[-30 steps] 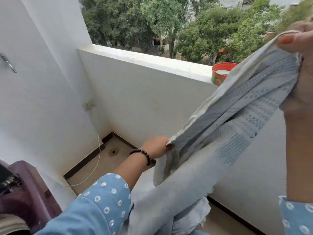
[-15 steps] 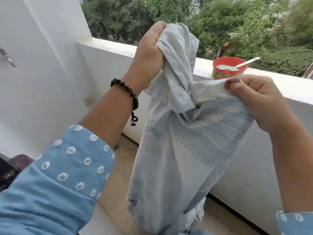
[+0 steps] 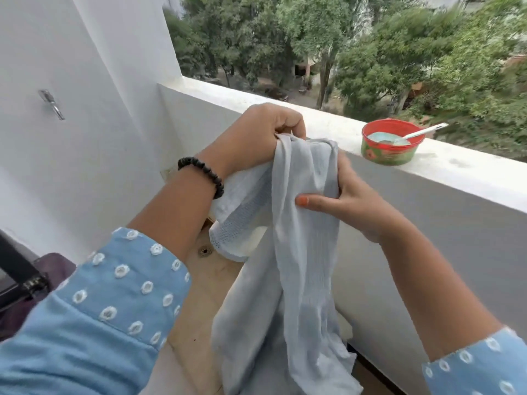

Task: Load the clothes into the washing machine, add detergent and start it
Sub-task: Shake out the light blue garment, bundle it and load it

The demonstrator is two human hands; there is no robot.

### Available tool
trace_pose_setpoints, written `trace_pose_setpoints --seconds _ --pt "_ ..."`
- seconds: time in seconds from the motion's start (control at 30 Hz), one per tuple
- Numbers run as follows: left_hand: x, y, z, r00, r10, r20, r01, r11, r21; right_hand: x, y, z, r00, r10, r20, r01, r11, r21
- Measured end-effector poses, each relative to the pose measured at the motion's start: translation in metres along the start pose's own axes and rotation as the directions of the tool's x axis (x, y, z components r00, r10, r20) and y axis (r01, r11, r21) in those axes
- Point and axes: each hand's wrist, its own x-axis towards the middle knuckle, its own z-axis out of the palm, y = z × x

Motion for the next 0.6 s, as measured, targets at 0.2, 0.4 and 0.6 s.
trace_pose_setpoints --seconds 0.2,0.4,0.6 --pt "-0.024 -0.037 0.011 0.976 -0.219 -0.004 0.206 0.912 0.355 0.016 0.029 0.014 0.977 -0.127 -0.173 0.143 0.987 0.079" --pt "-0.064 -0.090 0.040 0.800 -0.588 -0.120 0.579 0.703 0.414 0.014 0.033 0.006 0.950 -0.228 -0.215 0.268 0.947 0.178" --pt "-0.035 -0.055 0.040 0.607 -0.764 -0.216 0.421 0.541 -0.728 -0.027 0.049 0.028 0.944 -0.229 0.236 0.285 0.928 -0.241"
